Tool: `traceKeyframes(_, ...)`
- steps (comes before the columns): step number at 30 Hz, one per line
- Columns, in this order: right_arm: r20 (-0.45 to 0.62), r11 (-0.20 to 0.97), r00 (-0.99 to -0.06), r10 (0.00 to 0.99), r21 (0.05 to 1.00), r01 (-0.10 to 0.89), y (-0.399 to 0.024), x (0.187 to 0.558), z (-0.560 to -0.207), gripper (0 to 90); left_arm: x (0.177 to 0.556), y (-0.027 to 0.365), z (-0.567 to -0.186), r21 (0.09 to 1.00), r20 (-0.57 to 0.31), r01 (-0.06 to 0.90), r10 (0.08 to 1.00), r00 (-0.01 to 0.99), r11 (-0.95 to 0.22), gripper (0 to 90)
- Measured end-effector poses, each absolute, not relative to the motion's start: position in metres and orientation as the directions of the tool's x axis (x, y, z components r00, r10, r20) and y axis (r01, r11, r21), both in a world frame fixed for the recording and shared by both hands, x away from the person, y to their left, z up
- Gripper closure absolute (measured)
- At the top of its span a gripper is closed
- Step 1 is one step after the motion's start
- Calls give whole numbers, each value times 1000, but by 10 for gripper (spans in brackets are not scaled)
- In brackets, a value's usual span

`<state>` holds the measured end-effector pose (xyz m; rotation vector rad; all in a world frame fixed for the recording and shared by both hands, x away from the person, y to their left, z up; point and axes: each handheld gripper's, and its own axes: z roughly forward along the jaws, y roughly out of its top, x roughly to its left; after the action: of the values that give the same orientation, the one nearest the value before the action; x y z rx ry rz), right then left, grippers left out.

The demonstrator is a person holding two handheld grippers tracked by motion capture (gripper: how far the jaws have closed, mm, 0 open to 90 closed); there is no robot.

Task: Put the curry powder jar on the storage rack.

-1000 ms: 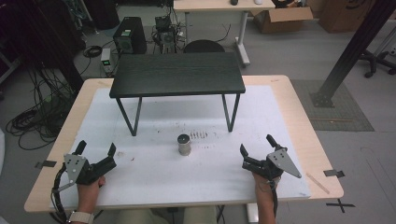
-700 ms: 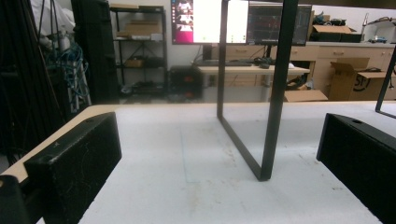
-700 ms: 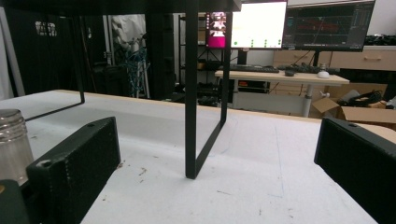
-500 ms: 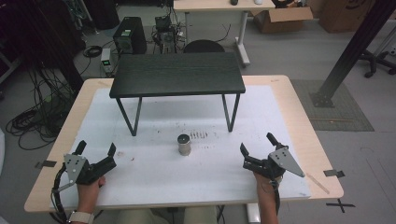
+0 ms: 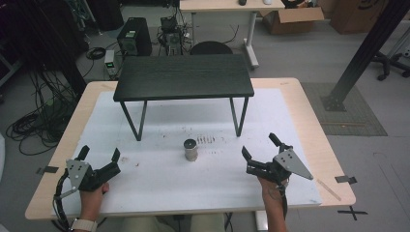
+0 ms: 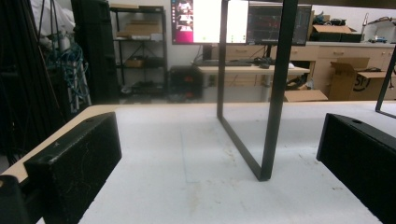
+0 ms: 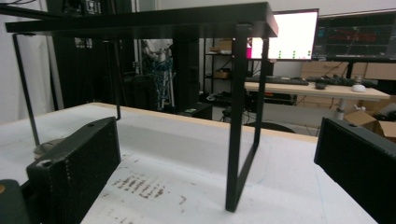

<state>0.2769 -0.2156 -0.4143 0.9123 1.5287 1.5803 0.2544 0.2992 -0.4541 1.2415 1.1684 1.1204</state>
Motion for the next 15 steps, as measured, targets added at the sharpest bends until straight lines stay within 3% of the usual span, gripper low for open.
traceKeyframes(15, -28, 7, -542, 840, 999, -41, -188, 282, -398, 0, 254, 299, -454, 1000, -25, 15, 996, 86, 24, 2)
